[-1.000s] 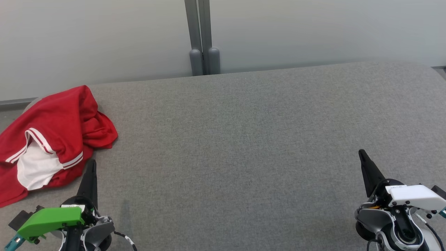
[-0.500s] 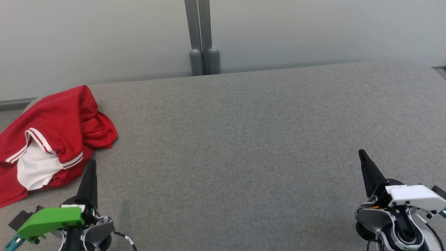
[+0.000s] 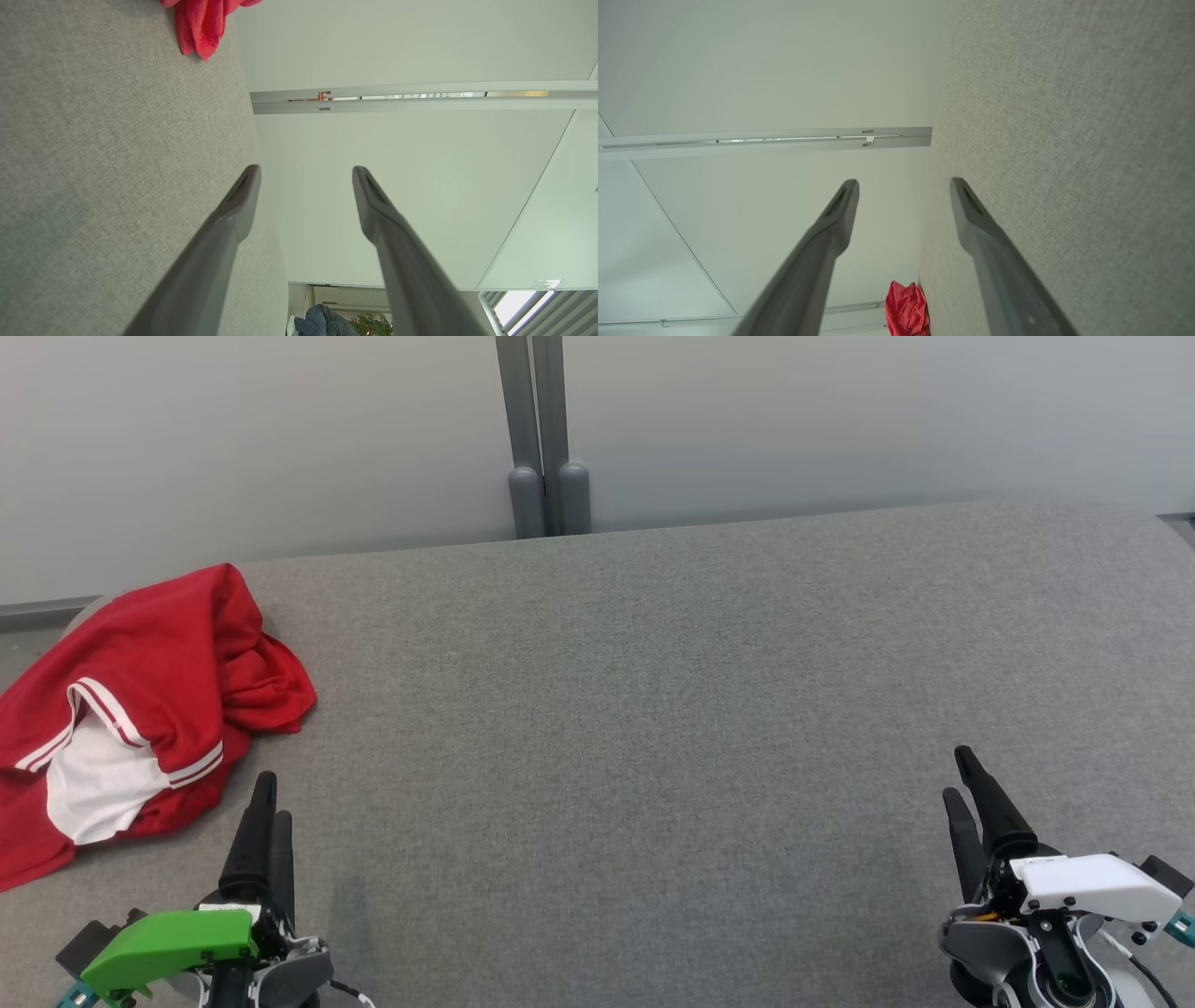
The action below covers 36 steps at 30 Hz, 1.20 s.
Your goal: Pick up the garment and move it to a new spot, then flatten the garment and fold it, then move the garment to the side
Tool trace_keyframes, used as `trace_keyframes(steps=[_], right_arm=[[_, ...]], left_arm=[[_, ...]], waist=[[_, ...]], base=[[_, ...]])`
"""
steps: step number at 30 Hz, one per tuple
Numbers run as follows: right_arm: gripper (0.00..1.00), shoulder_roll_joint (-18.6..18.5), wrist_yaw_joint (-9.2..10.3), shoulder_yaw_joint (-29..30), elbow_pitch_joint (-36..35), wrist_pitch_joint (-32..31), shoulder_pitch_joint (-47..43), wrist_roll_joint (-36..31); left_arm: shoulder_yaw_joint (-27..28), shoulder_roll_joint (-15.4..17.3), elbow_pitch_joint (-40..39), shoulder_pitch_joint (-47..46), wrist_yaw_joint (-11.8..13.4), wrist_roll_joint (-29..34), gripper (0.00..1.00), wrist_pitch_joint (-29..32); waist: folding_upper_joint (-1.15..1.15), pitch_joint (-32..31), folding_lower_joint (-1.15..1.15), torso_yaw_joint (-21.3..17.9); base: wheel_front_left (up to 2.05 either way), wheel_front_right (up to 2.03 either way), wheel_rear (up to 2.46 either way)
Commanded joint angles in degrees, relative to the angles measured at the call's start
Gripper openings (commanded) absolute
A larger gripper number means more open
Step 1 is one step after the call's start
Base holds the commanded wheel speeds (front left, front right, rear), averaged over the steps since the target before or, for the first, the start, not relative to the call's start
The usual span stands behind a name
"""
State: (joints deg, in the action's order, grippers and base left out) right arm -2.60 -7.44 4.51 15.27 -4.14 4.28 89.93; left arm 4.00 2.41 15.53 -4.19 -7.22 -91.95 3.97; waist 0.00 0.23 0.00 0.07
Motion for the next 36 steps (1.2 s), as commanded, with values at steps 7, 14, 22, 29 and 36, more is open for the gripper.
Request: trace_keyframes(steps=[7,14,22,29,36], right_arm=[[1.00,-1.41,-0.02,-0.95,-2.79,2.35,0.52,-9.84],[1.00,-1.88,-0.02,-1.61,-4.62,4.08,0.21,-20.40],[1.00,-3.25,-0.03,-3.35,-5.98,5.88,-0.12,-31.31],[1.00,-3.88,-0.03,-4.06,-5.98,7.30,0.05,-39.39],[1.00,-4.16,-0.03,-3.87,-4.92,8.66,0.26,-46.14]], left_arm=[[-1.98,0.88,-0.55,-1.28,-0.13,6.05,1.00,-2.22],[-2.25,0.99,0.02,-1.43,0.33,15.80,1.00,-3.93],[-2.85,0.91,-0.86,-0.87,1.69,28.35,1.00,-5.74],[-2.77,0.80,-1.08,0.13,2.09,36.27,1.00,-7.16],[-2.46,0.90,-0.77,0.44,2.11,43.60,1.00,-8.51]], waist=[[0.00,0.04,0.00,0.04],[0.00,0.05,0.00,-0.08],[0.00,0.06,0.00,-0.17],[0.00,0.19,0.00,-0.42],[0.00,0.24,0.00,-0.67]], base=[[0.00,0.00,0.00],[0.00,0.00,0.00],[0.00,0.00,0.00],[0.00,0.00,0.00],[0.00,0.00,0.00]])
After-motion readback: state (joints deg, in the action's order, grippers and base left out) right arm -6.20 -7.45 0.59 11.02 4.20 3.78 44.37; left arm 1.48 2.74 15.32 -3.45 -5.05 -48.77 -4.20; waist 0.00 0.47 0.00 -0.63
